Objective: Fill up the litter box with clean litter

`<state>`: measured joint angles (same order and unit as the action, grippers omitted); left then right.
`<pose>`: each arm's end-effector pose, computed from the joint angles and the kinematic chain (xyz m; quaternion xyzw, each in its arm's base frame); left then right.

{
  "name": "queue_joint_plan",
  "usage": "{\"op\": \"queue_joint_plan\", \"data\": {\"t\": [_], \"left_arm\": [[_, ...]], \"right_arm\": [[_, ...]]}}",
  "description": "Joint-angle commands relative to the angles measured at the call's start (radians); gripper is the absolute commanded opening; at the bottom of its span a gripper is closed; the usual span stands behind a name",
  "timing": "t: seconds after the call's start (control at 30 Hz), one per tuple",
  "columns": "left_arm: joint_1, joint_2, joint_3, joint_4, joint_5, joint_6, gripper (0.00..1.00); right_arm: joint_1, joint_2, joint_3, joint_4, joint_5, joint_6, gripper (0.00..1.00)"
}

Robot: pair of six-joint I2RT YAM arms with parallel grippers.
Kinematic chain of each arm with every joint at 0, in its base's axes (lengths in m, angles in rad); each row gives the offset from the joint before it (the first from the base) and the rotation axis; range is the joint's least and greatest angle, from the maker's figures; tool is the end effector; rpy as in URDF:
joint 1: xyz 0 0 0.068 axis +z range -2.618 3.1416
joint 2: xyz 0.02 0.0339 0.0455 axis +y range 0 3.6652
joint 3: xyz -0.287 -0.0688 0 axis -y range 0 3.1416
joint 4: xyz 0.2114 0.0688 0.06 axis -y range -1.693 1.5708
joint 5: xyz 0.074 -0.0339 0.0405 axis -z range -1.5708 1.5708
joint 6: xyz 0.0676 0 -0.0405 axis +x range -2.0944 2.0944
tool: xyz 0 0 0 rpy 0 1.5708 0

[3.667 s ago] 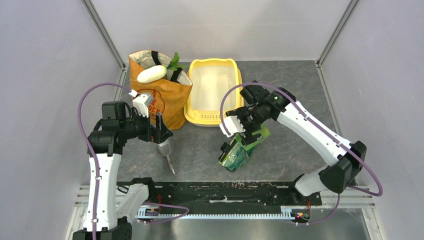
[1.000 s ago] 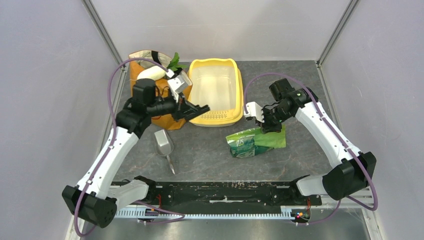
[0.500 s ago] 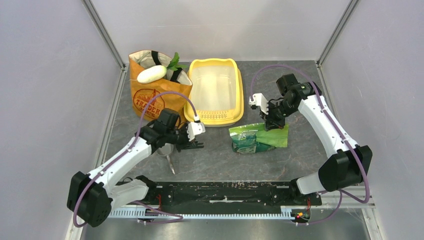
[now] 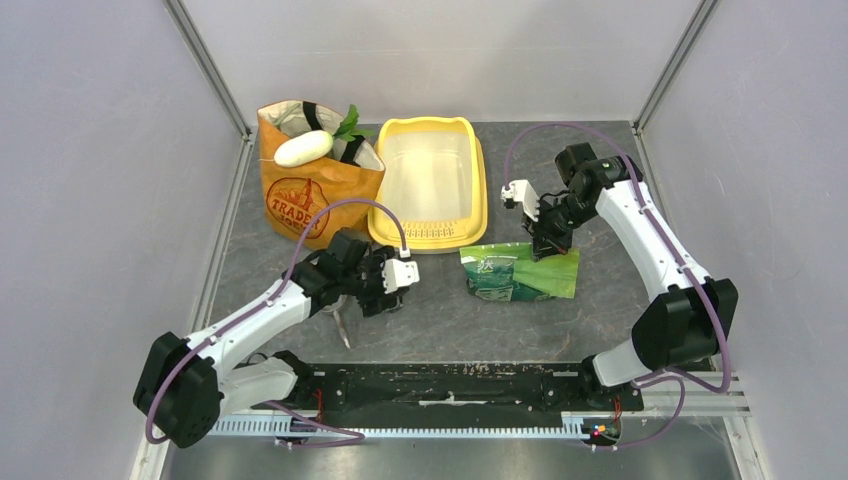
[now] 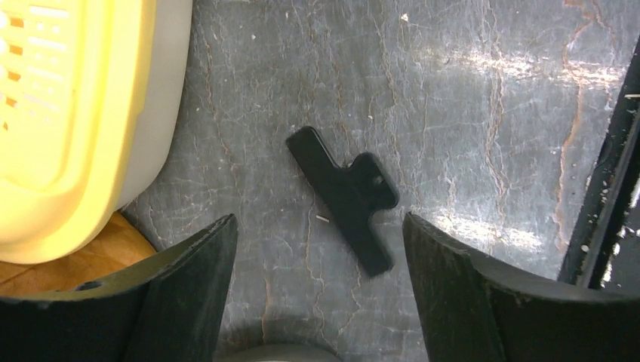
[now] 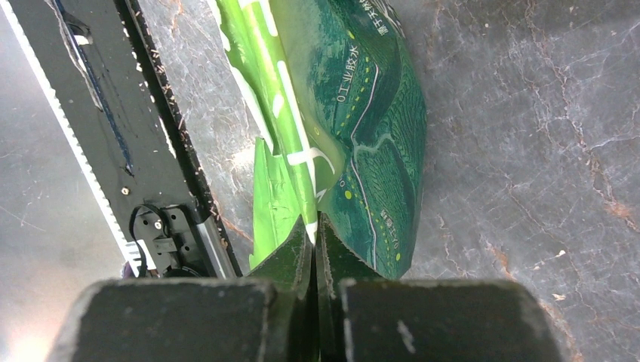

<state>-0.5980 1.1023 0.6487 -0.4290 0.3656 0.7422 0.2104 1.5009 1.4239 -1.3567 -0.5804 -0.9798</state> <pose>0.1466 -0.1291 0.2250 0.6230 0.6874 -0.1468 0.3432 0.2203 0.0850 0.3141 -0.5521 0.7806 0.2400 0.1680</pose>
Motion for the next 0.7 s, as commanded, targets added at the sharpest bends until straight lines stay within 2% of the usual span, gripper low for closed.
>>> {"op": "queue_joint_plan", "data": {"t": [0.0, 0.1, 0.17, 0.23, 0.47, 0.67], "left_arm": [[-0.005, -0.039, 0.105, -0.122, 0.004, 0.025, 0.88], [-0.005, -0.089, 0.16, -0.116, 0.08, 0.01, 0.89], [-0.011, -0.104, 0.198, -0.044, 0.135, -0.035, 0.89], [-0.046, -0.094, 0.239, 0.039, 0.127, -0.062, 0.89], [-0.296, -0.019, 0.207, 0.422, -0.116, 0.081, 0.9], [-0.412, 0.058, 0.129, 0.674, -0.144, 0.24, 0.87]], "right_arm": [[-0.011, 0.006, 0.04, -0.038, -0.04, 0.032, 0.04], [-0.011, 0.017, 0.051, -0.062, -0.058, 0.032, 0.1], [-0.011, 0.028, 0.061, -0.083, -0.078, 0.04, 0.16], [-0.012, 0.035, 0.065, -0.093, -0.092, 0.05, 0.2], [-0.015, 0.065, 0.079, -0.122, -0.14, 0.067, 0.13], [-0.02, 0.102, 0.099, -0.182, -0.167, 0.022, 0.11]]}}
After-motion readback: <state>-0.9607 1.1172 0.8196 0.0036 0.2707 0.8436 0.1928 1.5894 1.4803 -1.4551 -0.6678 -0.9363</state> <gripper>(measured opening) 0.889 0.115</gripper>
